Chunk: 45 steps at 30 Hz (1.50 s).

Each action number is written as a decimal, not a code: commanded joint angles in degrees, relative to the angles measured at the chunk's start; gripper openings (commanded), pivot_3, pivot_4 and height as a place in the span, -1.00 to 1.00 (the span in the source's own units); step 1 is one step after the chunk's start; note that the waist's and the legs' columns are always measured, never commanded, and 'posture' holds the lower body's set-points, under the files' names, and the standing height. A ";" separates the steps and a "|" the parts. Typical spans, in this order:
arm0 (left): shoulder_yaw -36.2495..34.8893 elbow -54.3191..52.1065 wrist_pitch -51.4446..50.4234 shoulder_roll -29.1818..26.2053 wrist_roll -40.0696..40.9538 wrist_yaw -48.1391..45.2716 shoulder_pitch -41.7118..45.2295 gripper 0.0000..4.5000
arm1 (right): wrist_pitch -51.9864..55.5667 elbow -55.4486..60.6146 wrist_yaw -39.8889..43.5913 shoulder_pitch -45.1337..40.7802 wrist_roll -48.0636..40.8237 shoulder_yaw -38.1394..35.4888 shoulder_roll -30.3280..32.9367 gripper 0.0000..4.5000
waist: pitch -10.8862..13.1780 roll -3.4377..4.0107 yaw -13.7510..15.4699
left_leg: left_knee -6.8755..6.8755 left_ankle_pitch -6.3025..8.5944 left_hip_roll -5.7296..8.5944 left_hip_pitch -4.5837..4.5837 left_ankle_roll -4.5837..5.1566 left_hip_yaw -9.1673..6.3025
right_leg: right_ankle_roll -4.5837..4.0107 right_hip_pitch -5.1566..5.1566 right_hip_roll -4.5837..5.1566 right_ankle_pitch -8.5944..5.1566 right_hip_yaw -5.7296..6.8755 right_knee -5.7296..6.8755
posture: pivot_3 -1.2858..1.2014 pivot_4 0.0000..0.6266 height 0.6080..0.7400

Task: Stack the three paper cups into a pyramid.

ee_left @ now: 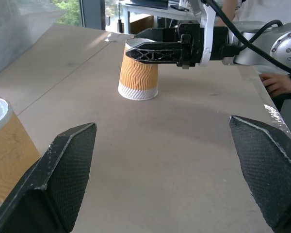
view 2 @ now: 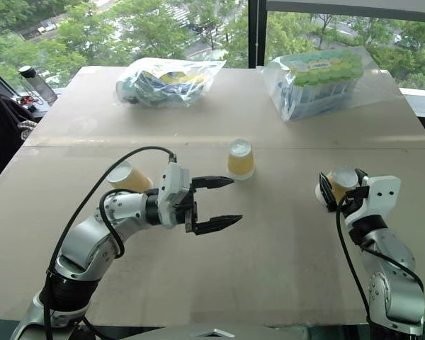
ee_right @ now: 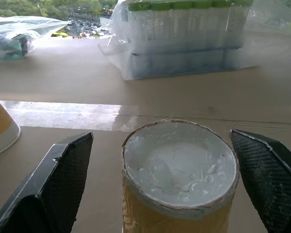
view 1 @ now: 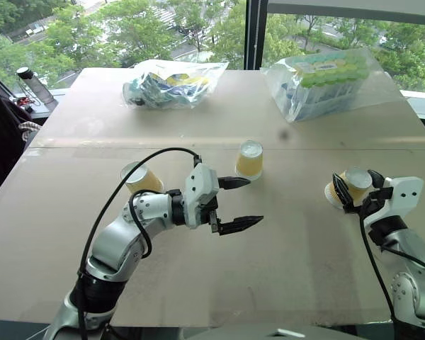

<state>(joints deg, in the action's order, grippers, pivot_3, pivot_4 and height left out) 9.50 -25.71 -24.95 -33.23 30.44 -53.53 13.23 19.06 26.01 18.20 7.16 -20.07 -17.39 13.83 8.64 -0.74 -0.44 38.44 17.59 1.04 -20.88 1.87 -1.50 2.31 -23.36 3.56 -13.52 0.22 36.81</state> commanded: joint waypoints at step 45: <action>-8.91 -11.48 4.85 7.34 -8.02 21.90 -19.67 1.00 | 5.94 -20.14 2.83 -27.65 1.94 19.52 -3.48 -0.01 | -0.05 -0.07 -0.41 | 0.01 -0.10 -0.01 0.06 -0.18 -0.02 | -0.01 -0.01 0.05 0.02 -0.03 0.05 | 0.03 -0.52 1.00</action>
<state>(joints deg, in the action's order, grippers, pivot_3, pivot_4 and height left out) 0.58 -34.85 -20.62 -25.98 22.50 -31.98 -6.51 24.70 6.01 19.98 -19.98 -18.00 1.29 10.79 8.59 -0.81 -0.84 38.45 17.50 1.02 -20.82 1.70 -1.53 2.30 -23.37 3.60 -13.50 0.20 36.86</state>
